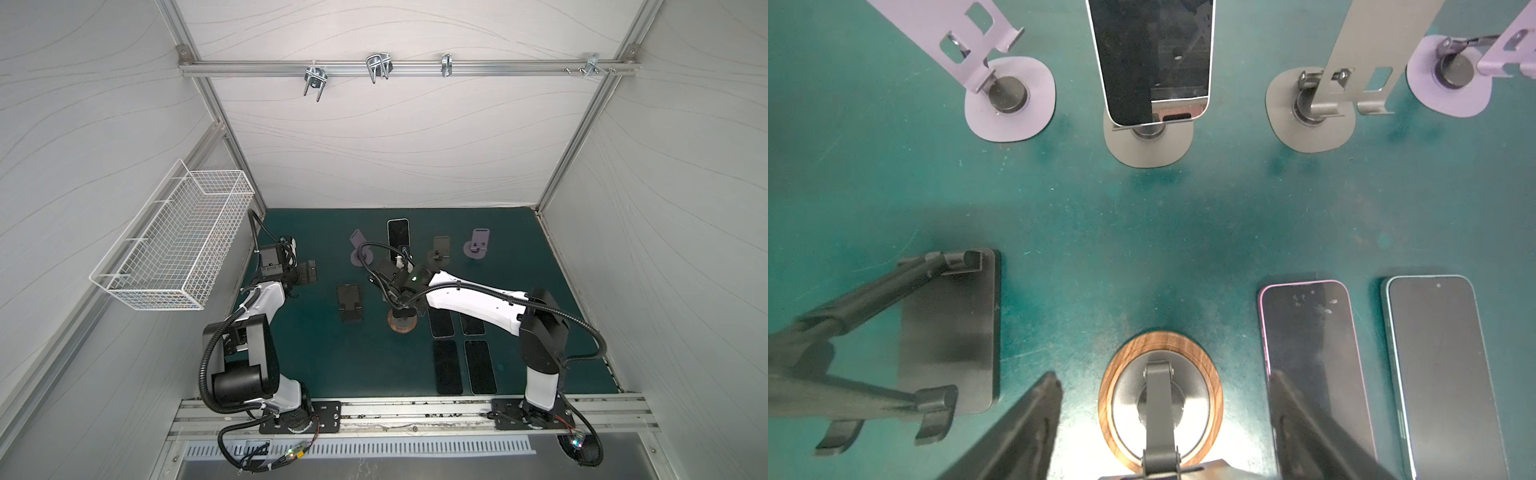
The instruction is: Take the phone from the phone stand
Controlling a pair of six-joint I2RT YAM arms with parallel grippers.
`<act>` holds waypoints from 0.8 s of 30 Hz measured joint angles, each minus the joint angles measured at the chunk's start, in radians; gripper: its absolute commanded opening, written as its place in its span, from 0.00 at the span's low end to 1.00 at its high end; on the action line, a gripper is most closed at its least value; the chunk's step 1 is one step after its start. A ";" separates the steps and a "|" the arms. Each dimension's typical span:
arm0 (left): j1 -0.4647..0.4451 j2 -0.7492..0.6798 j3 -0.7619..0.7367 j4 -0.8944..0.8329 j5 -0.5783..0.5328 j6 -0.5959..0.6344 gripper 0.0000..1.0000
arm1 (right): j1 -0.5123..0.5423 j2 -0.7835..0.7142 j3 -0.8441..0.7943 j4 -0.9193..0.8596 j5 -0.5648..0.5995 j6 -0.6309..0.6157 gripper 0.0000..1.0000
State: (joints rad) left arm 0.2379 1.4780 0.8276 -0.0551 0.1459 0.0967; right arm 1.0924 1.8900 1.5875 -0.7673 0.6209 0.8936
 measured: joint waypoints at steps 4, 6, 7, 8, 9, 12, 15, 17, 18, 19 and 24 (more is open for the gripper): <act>0.000 -0.002 -0.006 0.005 0.000 0.000 1.00 | 0.000 0.000 0.000 0.001 0.007 -0.011 0.69; 0.000 -0.002 -0.006 0.005 0.000 0.000 1.00 | 0.000 0.000 0.000 0.001 0.008 -0.021 0.65; 0.000 -0.002 -0.006 0.006 0.000 -0.001 1.00 | 0.000 0.000 0.000 0.002 0.007 -0.026 0.64; 0.000 -0.002 -0.006 0.006 0.000 -0.001 1.00 | 0.001 -0.001 0.000 0.002 0.007 -0.029 0.64; 0.000 -0.002 -0.006 0.006 0.000 -0.001 1.00 | 0.001 -0.002 0.000 0.002 0.007 -0.031 0.64; 0.000 -0.002 -0.006 0.005 -0.001 -0.003 1.00 | 0.004 -0.011 0.000 0.002 0.008 -0.037 0.63; 0.000 -0.002 -0.006 0.005 -0.001 -0.004 1.00 | 0.009 -0.035 -0.001 0.002 0.009 -0.041 0.63; 0.000 -0.002 -0.006 0.005 -0.001 -0.004 1.00 | 0.012 -0.056 -0.002 0.006 0.008 -0.053 0.63; 0.000 -0.002 -0.006 0.005 -0.001 -0.004 1.00 | 0.014 -0.069 -0.002 0.010 0.006 -0.064 0.63; 0.000 -0.002 -0.006 0.005 -0.002 -0.004 1.00 | 0.014 -0.081 -0.003 0.015 0.002 -0.077 0.62; 0.000 -0.002 -0.006 0.005 -0.006 -0.004 1.00 | 0.023 -0.142 -0.011 0.045 -0.019 -0.130 0.60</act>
State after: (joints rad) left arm 0.2379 1.4765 0.8215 -0.0505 0.1398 0.0925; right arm 1.1149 1.7477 1.5761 -0.7227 0.6022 0.7639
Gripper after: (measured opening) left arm 0.996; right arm 0.740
